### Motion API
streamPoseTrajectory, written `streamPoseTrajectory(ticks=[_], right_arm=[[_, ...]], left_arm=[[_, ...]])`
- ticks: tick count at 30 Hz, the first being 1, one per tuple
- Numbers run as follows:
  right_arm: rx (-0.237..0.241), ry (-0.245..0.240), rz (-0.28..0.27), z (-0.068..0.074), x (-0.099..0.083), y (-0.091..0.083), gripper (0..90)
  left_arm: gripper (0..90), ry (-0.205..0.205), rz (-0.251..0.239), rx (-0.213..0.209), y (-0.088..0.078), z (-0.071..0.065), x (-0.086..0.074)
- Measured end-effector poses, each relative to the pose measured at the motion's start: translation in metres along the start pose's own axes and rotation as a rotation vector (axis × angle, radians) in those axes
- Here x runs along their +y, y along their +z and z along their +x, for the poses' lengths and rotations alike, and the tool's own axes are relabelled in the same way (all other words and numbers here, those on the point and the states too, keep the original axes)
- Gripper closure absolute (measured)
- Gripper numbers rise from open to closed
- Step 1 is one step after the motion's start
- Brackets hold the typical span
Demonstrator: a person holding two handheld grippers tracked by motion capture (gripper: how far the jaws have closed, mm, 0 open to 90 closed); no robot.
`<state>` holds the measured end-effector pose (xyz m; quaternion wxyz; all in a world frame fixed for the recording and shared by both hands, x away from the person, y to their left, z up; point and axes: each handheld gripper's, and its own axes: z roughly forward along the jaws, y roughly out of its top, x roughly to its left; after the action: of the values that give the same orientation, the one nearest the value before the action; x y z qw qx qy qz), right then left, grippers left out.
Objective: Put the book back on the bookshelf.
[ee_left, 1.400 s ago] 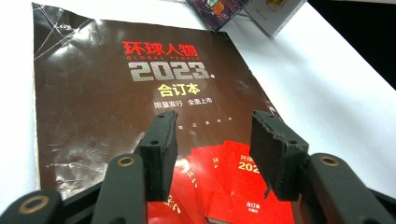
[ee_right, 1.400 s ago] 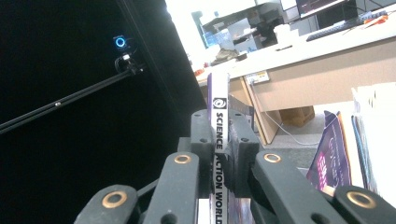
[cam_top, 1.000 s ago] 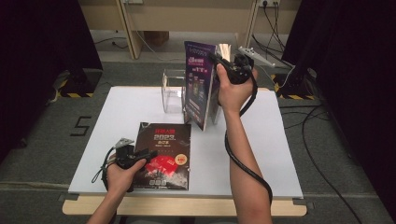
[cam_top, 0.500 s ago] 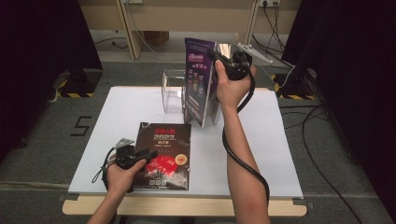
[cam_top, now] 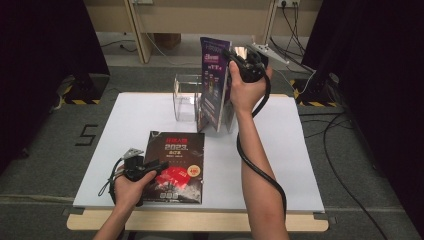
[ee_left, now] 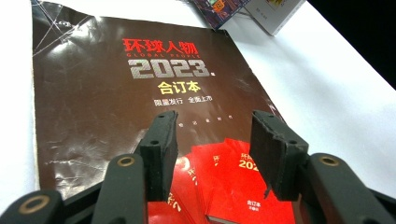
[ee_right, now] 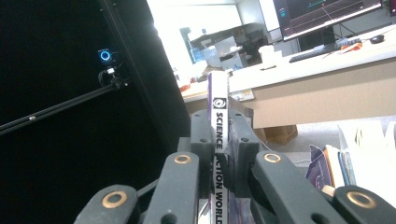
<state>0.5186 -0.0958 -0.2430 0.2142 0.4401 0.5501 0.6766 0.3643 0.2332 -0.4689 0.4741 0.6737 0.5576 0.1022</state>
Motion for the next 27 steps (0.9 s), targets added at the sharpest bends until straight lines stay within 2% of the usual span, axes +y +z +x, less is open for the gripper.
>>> streamPoseTrajectory(ticks=[27], right_arm=[[-0.063, -0.002, -0.013, -0.007, -0.012, 0.019, 83.2]], left_arm=[[50.7, -0.004, 0.001, 0.001, 0.0, 0.002, -0.001]])
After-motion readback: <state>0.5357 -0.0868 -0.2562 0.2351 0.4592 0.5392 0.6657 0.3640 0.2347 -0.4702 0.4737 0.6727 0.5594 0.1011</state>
